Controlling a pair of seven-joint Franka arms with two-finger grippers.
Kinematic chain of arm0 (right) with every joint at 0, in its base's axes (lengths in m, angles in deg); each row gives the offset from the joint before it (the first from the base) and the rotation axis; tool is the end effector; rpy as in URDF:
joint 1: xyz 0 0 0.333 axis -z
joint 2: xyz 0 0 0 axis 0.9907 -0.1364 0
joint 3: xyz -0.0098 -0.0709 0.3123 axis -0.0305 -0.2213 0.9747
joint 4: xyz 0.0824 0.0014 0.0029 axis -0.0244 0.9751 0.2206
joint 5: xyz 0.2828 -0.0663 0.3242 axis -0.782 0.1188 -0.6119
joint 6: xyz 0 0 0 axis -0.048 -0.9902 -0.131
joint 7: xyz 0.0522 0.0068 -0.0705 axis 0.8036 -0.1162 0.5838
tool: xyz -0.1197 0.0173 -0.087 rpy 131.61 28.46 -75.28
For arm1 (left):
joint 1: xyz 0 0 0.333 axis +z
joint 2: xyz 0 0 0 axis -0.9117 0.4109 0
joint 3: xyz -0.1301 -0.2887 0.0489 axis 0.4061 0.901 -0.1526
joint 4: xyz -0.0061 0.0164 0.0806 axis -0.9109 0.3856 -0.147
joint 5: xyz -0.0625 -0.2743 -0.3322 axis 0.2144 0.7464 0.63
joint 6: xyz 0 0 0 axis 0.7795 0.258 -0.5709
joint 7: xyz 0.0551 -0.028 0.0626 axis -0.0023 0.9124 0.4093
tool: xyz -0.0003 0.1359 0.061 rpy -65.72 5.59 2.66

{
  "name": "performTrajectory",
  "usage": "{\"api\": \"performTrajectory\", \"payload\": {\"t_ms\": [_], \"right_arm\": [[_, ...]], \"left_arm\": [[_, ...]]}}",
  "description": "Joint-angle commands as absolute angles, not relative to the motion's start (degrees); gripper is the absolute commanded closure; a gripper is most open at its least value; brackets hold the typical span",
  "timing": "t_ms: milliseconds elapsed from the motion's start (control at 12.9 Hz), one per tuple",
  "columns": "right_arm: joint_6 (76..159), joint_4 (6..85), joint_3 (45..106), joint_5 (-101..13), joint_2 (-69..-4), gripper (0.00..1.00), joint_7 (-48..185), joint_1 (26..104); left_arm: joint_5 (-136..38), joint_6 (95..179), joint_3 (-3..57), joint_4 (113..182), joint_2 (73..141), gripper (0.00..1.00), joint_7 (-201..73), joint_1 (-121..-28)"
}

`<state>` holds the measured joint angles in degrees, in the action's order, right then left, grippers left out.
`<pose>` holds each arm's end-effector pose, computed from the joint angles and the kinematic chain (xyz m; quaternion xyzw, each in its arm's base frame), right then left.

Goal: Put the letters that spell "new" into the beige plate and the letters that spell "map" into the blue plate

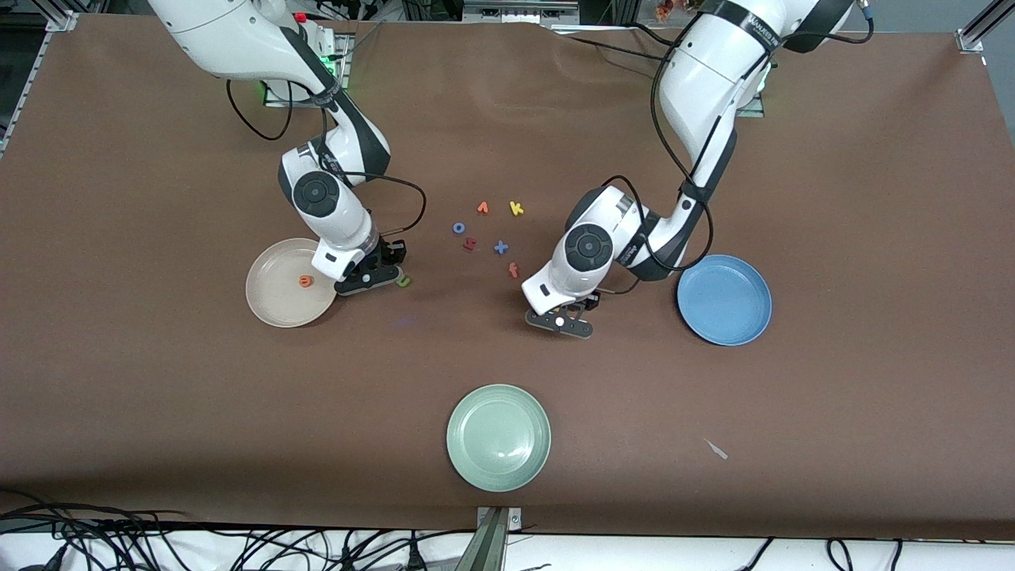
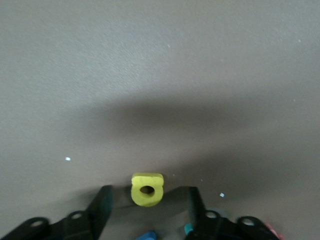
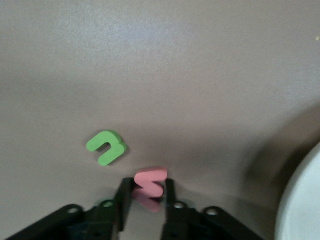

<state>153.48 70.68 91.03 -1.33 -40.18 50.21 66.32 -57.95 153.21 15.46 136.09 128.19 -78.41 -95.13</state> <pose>0.5263 0.2645 0.1013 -0.9897 -0.1419 -0.0012 0.0190 0.5989 -0.4305 0.1021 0.9925 -0.1129 -0.0322 0.0347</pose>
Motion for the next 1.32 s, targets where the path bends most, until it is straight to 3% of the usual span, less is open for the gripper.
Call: {"api": "performTrajectory", "payload": {"t_ms": [0, 155, 309, 619, 696, 774, 1083, 1238], "right_arm": [[152.69, 70.98, 91.07, -0.60, -39.11, 0.80, 51.99, 67.30], [148.14, 70.28, 90.80, -0.69, -36.65, 0.80, 54.62, 68.97], [142.25, 68.97, 90.80, -0.69, -33.58, 0.80, 59.53, 71.78], [136.34, 69.57, 89.93, -0.69, -30.66, 0.78, 68.68, 77.05], [136.51, 69.84, 88.97, -0.69, -30.57, 0.59, 69.66, 77.24], [137.47, 70.97, 88.69, -1.30, -30.66, 0.29, 69.06, 77.24], [140.02, 72.22, 92.10, -1.65, -31.10, 0.25, 59.08, 77.07], [142.04, 70.38, 96.15, -1.13, -32.84, 0.25, 48.88, 75.93]], "left_arm": [[-59.28, 153.37, 14.88, 136.33, 127.80, 0.72, -78.84, -95.36], [-59.28, 153.46, 14.88, 136.24, 127.72, 0.82, -78.84, -95.27], [-59.37, 152.68, 14.71, 136.07, 127.02, 0.83, -79.02, -94.92], [-59.37, 137.94, 14.62, 136.24, 119.38, 0.83, -65.19, -87.65], [-59.37, 134.16, 14.62, 136.42, 117.97, 0.84, -59.83, -84.40], [-59.45, 132.04, 14.62, 136.51, 117.09, 0.84, -54.81, -81.85], [-63.23, 132.44, 14.70, 140.80, 116.11, 0.84, -36.53, -70.51], [-63.23, 139.36, 14.96, 146.58, 115.15, 0.81, -34.55, -68.64]]}}
